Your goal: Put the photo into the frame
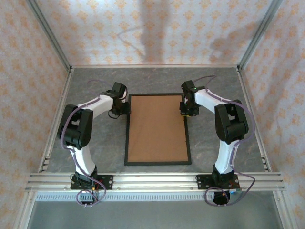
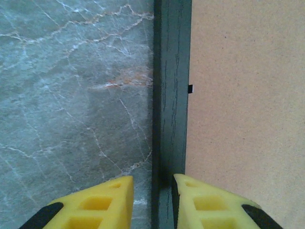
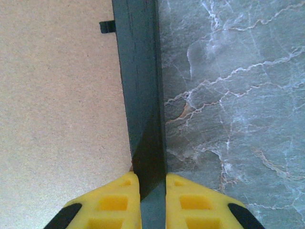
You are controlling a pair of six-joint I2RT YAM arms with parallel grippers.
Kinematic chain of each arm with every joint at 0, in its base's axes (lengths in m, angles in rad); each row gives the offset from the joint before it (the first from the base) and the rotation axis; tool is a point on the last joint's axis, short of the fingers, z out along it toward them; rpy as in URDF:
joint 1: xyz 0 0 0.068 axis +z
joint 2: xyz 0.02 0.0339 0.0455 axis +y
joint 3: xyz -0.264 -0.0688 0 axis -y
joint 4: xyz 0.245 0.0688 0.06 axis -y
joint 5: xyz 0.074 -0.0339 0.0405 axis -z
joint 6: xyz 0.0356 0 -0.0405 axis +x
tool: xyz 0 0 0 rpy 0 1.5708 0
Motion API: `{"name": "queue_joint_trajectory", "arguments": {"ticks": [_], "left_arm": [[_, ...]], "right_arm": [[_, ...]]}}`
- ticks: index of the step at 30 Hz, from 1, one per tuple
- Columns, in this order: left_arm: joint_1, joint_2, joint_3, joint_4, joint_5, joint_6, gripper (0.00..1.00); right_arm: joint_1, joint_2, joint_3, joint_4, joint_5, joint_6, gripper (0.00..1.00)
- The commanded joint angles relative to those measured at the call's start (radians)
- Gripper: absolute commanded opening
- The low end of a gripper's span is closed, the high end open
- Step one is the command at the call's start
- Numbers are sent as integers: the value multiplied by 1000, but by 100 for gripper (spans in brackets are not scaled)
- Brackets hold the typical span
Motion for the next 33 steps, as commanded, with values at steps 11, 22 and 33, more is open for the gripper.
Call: {"name": "queue_joint_trajectory", "arguments": {"ticks": [11, 22, 33], "left_arm": [[-24, 112, 20, 23, 36, 7, 32], [-84, 171, 49, -5, -18, 19, 35], [-109, 159, 97, -44, -54, 19, 42]], "right_arm": [[-2, 30, 13, 27, 38, -6, 15], [-1, 48, 8, 36, 15, -6, 14], [0, 45, 8, 29, 26, -9, 14]]}}
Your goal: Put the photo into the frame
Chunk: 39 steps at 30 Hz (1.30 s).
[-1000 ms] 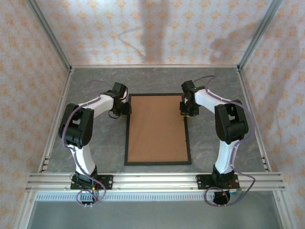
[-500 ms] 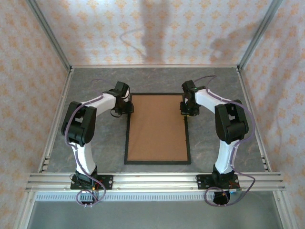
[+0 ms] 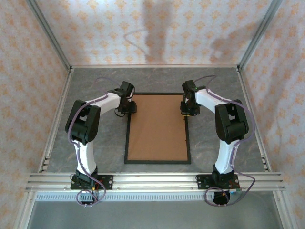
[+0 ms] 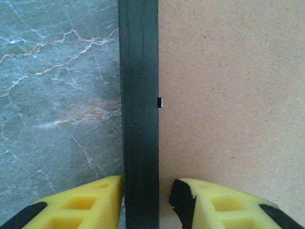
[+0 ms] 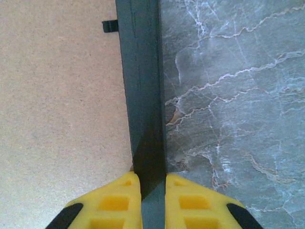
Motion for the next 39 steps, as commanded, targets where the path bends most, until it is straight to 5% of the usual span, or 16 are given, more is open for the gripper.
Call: {"name": "queue_joint_trajectory", "arguments": {"ticks": [1, 7, 15, 32, 39], "left_arm": [[-39, 33, -2, -37, 9, 20, 44], [-30, -89, 0, -51, -46, 21, 56], [29, -147, -7, -32, -20, 14, 59], [91, 74, 152, -57, 76, 20, 35], [106, 54, 141, -43, 91, 14, 40]], "right_arm": [[6, 37, 6, 25, 29, -10, 14], [5, 36, 6, 23, 35, -10, 13], [6, 30, 8, 21, 50, -14, 13], [5, 41, 16, 17, 58, -24, 13], [5, 45, 13, 17, 56, -24, 13]]}}
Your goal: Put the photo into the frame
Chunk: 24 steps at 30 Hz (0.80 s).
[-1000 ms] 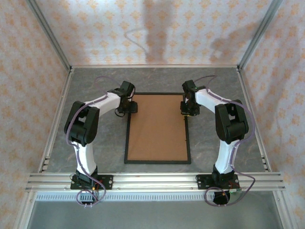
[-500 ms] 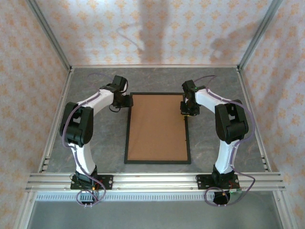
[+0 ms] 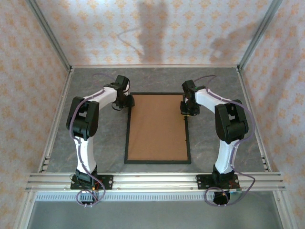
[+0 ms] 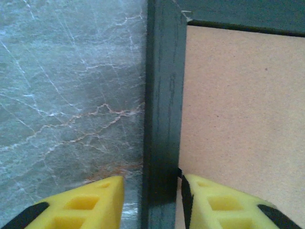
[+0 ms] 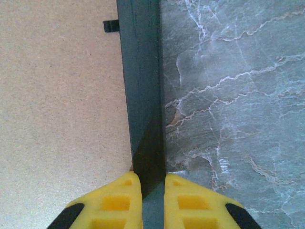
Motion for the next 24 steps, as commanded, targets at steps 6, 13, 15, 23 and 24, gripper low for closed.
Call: {"name": "queue_joint_trajectory", "arguments": {"ticks": [6, 13, 15, 23, 24], "left_arm": [[38, -44, 0, 9, 13, -3, 47], [45, -25, 8, 13, 25, -10, 45], [46, -19, 9, 15, 31, -11, 45], [51, -46, -13, 39, 46, -22, 53], [54, -55, -20, 45, 49, -24, 53]], "right_arm": [[4, 49, 11, 18, 45, -16, 13], [4, 53, 12, 17, 45, -17, 13], [4, 54, 12, 17, 44, -17, 13], [4, 61, 14, 15, 42, -17, 13], [4, 60, 15, 16, 42, -19, 13]]}}
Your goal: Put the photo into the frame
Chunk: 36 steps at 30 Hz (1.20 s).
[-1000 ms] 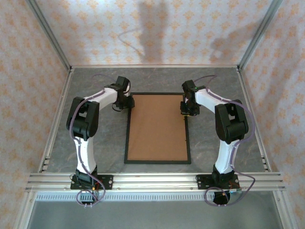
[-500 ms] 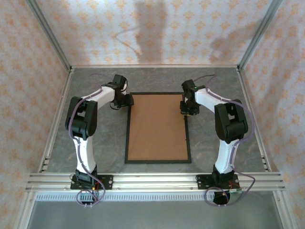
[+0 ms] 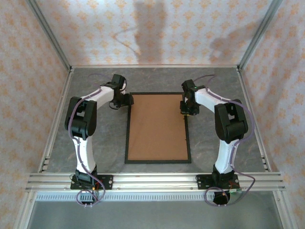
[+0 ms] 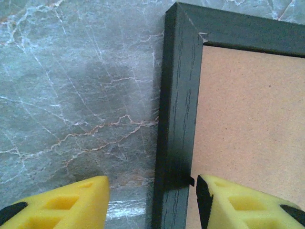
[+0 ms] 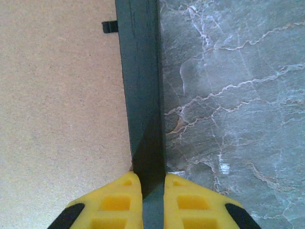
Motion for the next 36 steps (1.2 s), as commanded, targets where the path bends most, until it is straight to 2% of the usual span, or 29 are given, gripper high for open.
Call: {"name": "queue_joint_trajectory", "arguments": {"ticks": [1, 12, 29, 36], "left_arm": [[16, -55, -21, 32, 4, -16, 53], [22, -6, -7, 23, 12, -11, 40], [-30, 74, 11, 15, 31, 11, 42], [-81, 101, 25, -10, -14, 31, 44]], "right_arm": [[4, 51, 4, 13, 42, -16, 13], [4, 53, 6, 11, 40, -15, 13], [4, 59, 5, 12, 19, -14, 13], [6, 62, 6, 13, 4, -12, 13]]}}
